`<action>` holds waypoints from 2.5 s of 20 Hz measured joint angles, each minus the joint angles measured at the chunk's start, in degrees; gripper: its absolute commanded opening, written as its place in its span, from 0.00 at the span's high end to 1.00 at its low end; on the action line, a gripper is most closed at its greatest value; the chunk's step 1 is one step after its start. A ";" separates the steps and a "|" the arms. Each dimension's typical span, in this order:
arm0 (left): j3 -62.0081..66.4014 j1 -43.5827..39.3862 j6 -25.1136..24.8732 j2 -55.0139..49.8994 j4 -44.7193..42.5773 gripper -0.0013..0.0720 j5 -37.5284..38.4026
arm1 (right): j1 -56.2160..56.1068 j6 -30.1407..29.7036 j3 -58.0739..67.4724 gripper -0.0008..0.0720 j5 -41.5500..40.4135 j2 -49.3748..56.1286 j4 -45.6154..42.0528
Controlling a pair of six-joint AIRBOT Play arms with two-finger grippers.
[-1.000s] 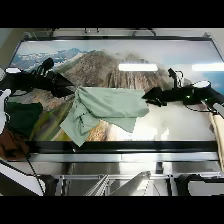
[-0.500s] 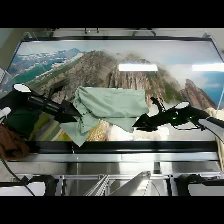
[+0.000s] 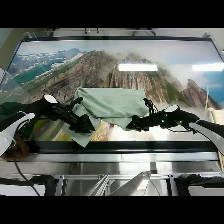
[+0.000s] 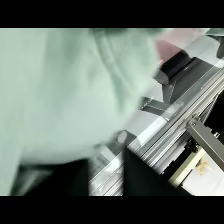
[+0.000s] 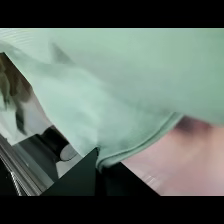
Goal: Fold the shirts.
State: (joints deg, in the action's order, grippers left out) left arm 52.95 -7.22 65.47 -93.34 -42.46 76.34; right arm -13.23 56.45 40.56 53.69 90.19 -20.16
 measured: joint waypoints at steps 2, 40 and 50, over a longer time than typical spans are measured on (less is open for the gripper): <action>2.80 -1.46 0.04 -1.46 -0.04 0.96 1.42 | -0.13 -0.35 -0.11 0.96 0.50 -0.72 0.48; 25.79 38.93 -12.24 21.46 44.22 0.94 11.56 | 33.40 -4.98 33.92 0.95 10.08 -24.41 5.92; 38.23 33.11 -7.76 -9.07 38.77 0.51 14.69 | 35.65 -5.35 33.79 0.52 17.40 -2.21 3.91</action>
State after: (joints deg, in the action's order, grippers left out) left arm 91.18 25.89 57.71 -102.41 -3.68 91.02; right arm 22.41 51.09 74.35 71.09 87.99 -16.25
